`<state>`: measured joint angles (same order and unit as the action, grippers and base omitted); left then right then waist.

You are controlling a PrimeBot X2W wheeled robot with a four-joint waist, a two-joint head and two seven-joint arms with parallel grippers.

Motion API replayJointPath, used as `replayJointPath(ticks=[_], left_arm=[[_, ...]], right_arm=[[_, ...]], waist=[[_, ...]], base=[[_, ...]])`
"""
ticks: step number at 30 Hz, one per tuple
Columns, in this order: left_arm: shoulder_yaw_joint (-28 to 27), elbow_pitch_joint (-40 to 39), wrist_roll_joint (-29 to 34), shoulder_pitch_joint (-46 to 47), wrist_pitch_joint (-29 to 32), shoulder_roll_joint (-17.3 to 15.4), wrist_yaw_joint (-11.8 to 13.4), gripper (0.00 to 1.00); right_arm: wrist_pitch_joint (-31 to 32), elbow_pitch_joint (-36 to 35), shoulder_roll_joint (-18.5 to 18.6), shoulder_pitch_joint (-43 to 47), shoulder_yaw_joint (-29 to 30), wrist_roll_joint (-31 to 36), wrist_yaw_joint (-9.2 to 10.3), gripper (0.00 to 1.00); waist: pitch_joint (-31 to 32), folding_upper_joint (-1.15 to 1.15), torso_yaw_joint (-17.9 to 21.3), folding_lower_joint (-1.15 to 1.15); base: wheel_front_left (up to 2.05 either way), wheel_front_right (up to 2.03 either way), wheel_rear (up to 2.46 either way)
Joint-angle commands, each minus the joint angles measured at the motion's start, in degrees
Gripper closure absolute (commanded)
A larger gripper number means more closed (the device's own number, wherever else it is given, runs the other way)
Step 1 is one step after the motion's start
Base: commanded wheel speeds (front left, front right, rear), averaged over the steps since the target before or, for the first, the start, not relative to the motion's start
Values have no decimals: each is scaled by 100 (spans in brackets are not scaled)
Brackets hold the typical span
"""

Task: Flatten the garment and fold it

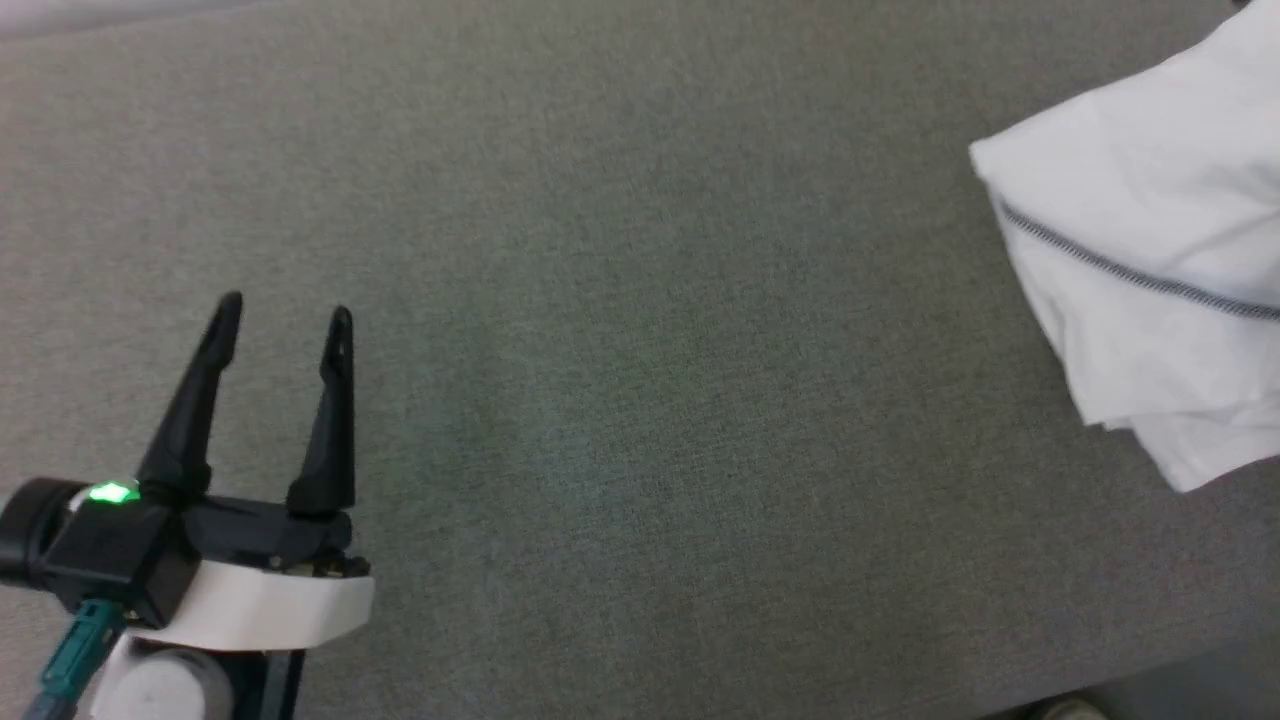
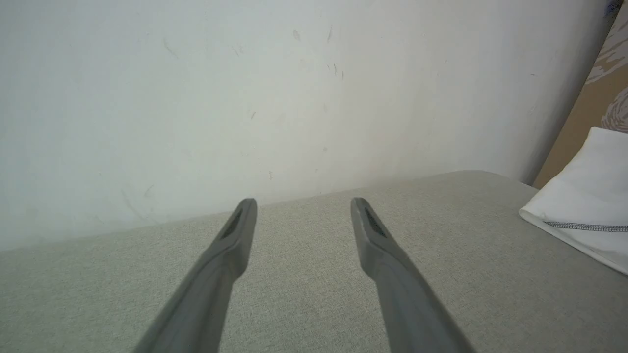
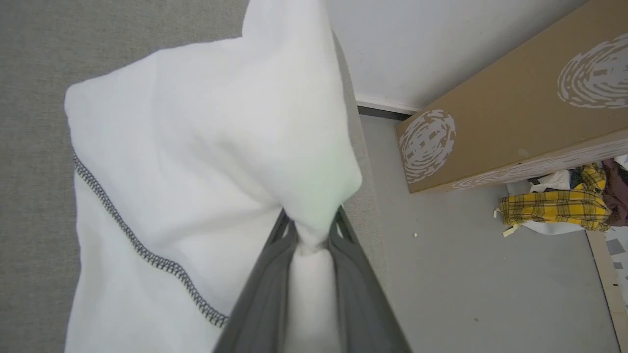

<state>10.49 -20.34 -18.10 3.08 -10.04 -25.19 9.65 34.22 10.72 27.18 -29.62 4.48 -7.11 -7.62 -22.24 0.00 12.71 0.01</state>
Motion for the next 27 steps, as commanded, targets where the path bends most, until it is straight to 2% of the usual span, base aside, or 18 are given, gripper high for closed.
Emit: replayJointPath(ticks=[1, 12, 25, 26, 27], left_arm=[[-34, -56, 70, 108, -9, -50, 27, 0], [-160, -468, 437, 408, 10, -398, 58, 0], [-383, -819, 506, 589, -104, -503, 169, 0], [-398, -820, 502, 603, -116, -489, 190, 0], [-416, -815, 502, 618, -135, -469, 218, 0]], right_arm=[[-54, 15, 30, -111, 49, 59, 13, 100], [-510, 471, -139, -414, 756, 702, 13, 100], [-1004, 1165, -497, -742, 1093, 1161, 13, 100], [-1059, 1194, -508, -772, 1103, 1214, 13, 19], [-1098, 1237, -520, -802, 1116, 1256, 13, 0]], waist=[[-374, 0, 159, -1], [-1034, 0, 333, -1], [-1443, 0, 423, -1], [-1451, 0, 427, -1], [-1451, 0, 432, -1]], base=[[0, 0, 0], [0, 0, 0], [0, 0, 0], [0, 0, 0], [0, 0, 0]])
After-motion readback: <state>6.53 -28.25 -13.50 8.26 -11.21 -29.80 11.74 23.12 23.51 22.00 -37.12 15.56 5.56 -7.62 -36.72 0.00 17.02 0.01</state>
